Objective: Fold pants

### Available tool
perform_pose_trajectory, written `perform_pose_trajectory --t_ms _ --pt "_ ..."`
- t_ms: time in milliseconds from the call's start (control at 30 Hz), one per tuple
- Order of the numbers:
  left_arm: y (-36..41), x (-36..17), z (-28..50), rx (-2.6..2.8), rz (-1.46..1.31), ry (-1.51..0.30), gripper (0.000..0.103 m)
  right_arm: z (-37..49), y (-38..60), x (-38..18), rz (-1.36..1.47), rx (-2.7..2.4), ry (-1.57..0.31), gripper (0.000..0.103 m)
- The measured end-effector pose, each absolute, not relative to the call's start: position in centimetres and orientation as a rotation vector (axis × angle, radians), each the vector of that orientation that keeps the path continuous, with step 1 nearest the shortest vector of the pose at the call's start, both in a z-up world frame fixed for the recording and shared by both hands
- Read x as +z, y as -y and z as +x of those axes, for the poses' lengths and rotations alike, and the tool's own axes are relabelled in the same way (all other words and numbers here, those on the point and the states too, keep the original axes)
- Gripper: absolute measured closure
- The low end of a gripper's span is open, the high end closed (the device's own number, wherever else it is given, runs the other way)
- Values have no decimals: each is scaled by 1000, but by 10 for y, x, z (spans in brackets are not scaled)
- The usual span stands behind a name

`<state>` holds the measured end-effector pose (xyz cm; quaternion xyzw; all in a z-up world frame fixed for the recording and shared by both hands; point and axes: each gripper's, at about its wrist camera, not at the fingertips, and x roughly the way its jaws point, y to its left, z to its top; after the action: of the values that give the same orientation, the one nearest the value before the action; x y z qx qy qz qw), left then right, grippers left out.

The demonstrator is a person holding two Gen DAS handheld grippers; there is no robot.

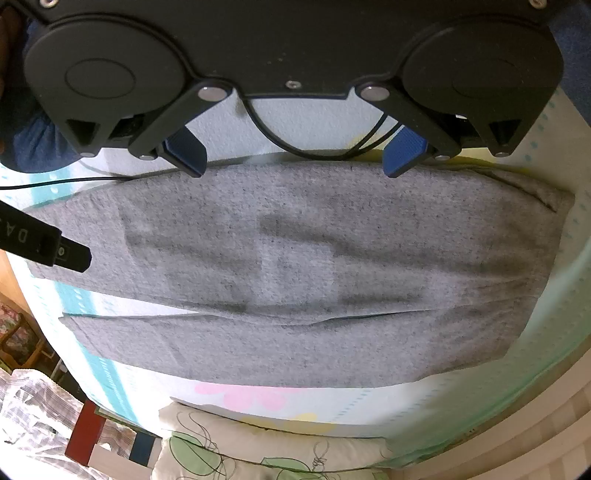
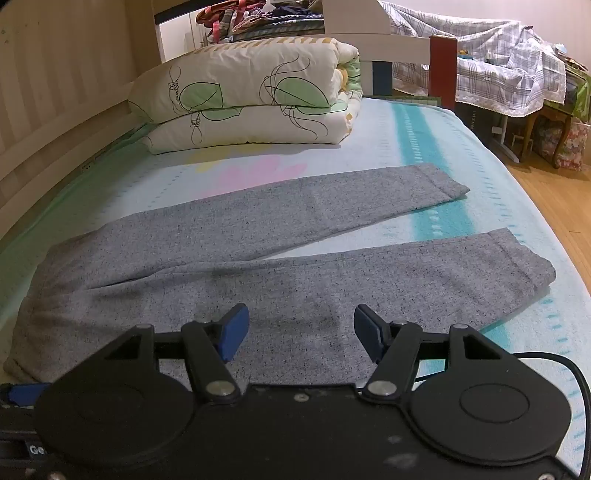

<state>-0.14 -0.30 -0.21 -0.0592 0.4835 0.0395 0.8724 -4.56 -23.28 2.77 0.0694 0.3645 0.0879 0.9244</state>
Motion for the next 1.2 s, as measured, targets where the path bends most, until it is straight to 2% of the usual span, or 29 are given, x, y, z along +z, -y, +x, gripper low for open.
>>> perform_pose_trajectory --t_ms 1200 --pt "-4 4 3 108 -144 -987 2 -45 231 27 142 182 -749 36"
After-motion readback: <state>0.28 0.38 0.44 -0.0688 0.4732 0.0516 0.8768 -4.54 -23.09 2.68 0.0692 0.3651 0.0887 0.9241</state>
